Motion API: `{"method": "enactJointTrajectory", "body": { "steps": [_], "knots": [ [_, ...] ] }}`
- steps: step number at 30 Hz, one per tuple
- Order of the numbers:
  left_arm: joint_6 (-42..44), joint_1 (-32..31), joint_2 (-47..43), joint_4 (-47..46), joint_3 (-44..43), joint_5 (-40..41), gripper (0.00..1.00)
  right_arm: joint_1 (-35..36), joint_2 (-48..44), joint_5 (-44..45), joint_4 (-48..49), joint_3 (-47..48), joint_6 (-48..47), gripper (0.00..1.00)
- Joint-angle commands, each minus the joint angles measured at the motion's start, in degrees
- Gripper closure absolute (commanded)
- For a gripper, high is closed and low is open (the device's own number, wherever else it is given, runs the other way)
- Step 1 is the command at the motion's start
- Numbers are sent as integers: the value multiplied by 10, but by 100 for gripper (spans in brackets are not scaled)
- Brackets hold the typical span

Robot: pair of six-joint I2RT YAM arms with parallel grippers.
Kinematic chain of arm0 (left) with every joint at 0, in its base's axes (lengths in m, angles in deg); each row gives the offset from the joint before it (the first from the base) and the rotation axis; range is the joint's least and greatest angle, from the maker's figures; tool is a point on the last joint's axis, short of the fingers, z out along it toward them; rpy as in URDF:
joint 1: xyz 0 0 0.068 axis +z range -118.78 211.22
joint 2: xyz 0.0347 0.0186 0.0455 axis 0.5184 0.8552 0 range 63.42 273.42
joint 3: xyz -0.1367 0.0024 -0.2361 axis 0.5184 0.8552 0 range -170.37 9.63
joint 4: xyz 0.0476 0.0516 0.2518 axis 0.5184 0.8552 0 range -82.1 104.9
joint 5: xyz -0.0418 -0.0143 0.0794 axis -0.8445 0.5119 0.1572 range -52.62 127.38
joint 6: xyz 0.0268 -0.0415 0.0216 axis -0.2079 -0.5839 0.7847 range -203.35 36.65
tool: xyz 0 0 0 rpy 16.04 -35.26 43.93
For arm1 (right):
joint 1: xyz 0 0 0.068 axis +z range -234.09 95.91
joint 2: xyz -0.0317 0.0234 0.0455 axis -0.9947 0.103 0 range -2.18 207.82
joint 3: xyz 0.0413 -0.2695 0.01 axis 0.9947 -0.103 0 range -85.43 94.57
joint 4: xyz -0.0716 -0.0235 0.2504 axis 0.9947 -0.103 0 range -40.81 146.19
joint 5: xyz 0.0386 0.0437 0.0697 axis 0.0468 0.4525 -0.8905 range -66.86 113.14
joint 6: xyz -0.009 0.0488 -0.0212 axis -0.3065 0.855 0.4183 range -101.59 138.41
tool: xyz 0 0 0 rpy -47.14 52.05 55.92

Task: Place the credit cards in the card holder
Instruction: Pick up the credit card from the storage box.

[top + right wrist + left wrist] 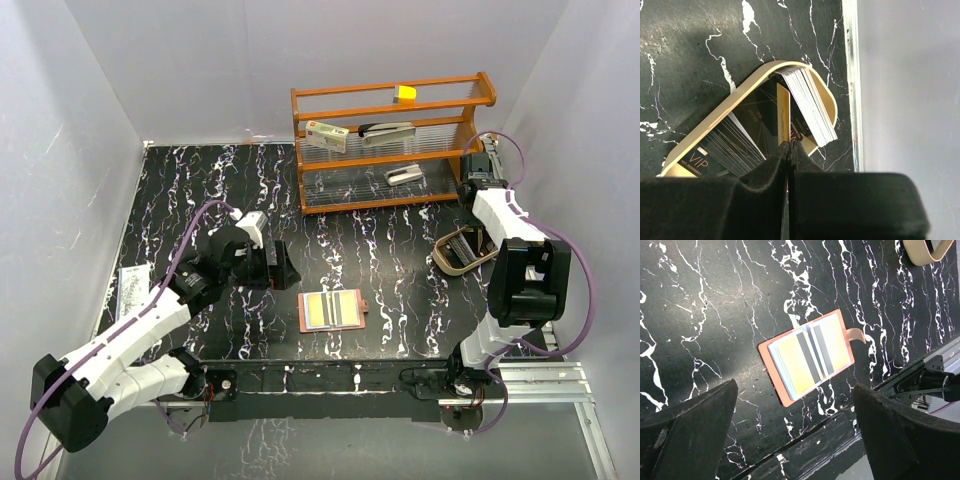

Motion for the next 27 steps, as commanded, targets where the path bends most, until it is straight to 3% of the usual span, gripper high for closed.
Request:
{"method": "enactJointTrajectory", "body": {
  "steps": [1,19,27],
  "knots": [
    [-8,-2,1,-21,7,-32,3,-3,-26,8,-13,32,24,100],
    [-37,-2,39,-54,9,-67,7,17,-87,19,-38,23,23,100],
    [-47,-2,63,-70,4,-94,10,32,-120,-52,-59,42,29,100]
  ]
}}
